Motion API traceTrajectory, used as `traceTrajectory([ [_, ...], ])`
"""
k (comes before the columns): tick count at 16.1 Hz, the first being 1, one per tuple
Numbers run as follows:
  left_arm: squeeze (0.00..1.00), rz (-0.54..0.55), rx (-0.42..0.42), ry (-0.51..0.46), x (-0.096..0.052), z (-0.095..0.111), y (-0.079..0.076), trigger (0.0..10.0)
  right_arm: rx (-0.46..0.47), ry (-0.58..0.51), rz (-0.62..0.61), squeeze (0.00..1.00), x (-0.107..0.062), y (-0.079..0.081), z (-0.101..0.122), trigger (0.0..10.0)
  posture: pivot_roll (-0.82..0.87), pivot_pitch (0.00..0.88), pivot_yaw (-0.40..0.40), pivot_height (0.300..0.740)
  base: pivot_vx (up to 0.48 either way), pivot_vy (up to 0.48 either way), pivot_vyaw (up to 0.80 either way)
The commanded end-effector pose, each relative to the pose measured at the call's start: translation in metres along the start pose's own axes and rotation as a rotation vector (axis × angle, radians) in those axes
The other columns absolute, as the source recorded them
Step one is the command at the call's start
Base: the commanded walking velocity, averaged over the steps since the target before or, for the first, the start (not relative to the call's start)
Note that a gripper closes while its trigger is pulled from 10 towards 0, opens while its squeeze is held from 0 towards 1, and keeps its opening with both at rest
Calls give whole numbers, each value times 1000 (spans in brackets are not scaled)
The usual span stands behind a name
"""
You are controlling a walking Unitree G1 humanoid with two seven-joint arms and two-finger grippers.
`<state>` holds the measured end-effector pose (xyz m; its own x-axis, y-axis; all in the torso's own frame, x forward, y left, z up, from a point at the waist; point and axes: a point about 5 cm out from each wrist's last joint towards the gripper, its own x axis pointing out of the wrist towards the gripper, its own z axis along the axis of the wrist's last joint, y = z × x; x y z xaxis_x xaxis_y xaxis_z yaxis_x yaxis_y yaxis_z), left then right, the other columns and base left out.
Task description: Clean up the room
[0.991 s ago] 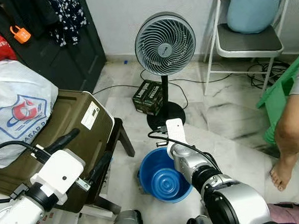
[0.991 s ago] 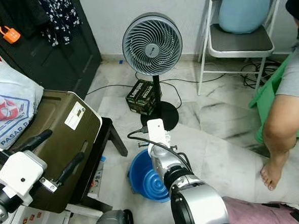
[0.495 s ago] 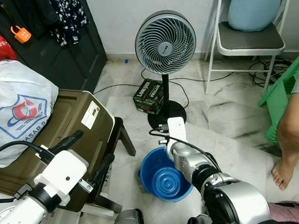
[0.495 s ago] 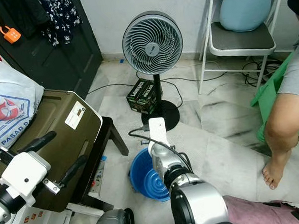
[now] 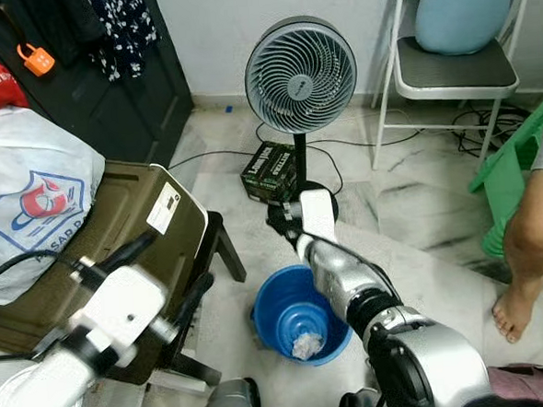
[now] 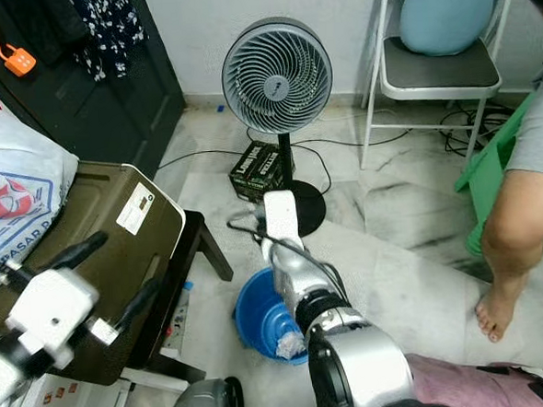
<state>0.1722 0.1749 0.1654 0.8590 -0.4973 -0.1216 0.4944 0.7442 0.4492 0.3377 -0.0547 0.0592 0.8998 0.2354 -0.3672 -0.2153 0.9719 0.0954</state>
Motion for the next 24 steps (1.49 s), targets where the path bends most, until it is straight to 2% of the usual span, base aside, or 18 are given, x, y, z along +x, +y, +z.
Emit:
traceTrajectory([
  [1,0,2,0,18,3,-5,-2,10000,-10,-29,92,1000,-3,18,2,10000,202,107,79,740,0,0,0],
  [3,0,15,-15,-17,14,-5,-4,10000,-33,-104,174,1000,-26,6,1,10000,147,86,61,740,0,0,0],
  [4,0,29,-26,-36,23,-6,-6,10000,-32,-114,200,1000,-42,-6,-1,10000,117,74,53,740,0,0,0],
  [5,0,40,-32,-47,27,-7,-7,10000,-19,-95,214,1000,-52,-13,-4,10000,102,68,50,740,0,0,0],
  [6,0,58,-52,-75,39,-8,-12,10000,-17,-50,221,1000,-76,-33,-15,10000,45,42,42,740,0,0,0],
  [9,0,65,-53,-99,53,-9,-17,10000,-17,4,193,1000,-100,-60,-25,10000,-8,12,35,740,0,0,0],
  [11,0,117,-64,-103,60,-13,-13,10000,-96,-7,148,1000,-120,-81,-29,10000,-36,0,24,740,0,0,0],
  [12,0,179,-94,-95,62,-17,-7,10000,-105,-37,101,1000,-134,-90,-34,10000,-45,0,19,740,0,0,0],
  [13,0,200,-117,-92,64,-20,-7,10000,-147,-42,99,1000,-141,-91,-34,10000,-58,0,7,740,0,0,0],
  [14,0,252,-137,-87,66,-24,-5,10000,-190,-99,60,1000,-148,-89,-29,10000,-63,0,4,740,0,0,0],
  [15,0,280,-153,-83,68,-25,-5,10000,-182,-136,42,1000,-146,-88,-24,10000,-63,0,6,740,0,0,0],
  [16,0,307,-167,-81,69,-26,-5,10000,-240,-162,41,1000,-141,-85,-16,10000,-62,0,6,740,0,0,800],
  [18,0,347,-167,-83,73,-25,-4,10000,-258,-215,38,1000,-130,-80,-1,10000,-59,0,2,740,0,0,800],
  [19,0,359,-151,-94,73,-23,-3,10000,-259,-238,42,0,-123,-80,8,10000,-43,0,-15,740,0,0,800],
  [22,0,408,-133,-99,71,-23,6,10000,-266,-277,73,0,-117,-75,20,10000,-27,0,-30,740,0,0,800],
  [24,0,429,-149,-94,70,-25,7,10000,-268,-281,57,0,-116,-75,21,10000,-27,0,-30,740,0,0,800],
])
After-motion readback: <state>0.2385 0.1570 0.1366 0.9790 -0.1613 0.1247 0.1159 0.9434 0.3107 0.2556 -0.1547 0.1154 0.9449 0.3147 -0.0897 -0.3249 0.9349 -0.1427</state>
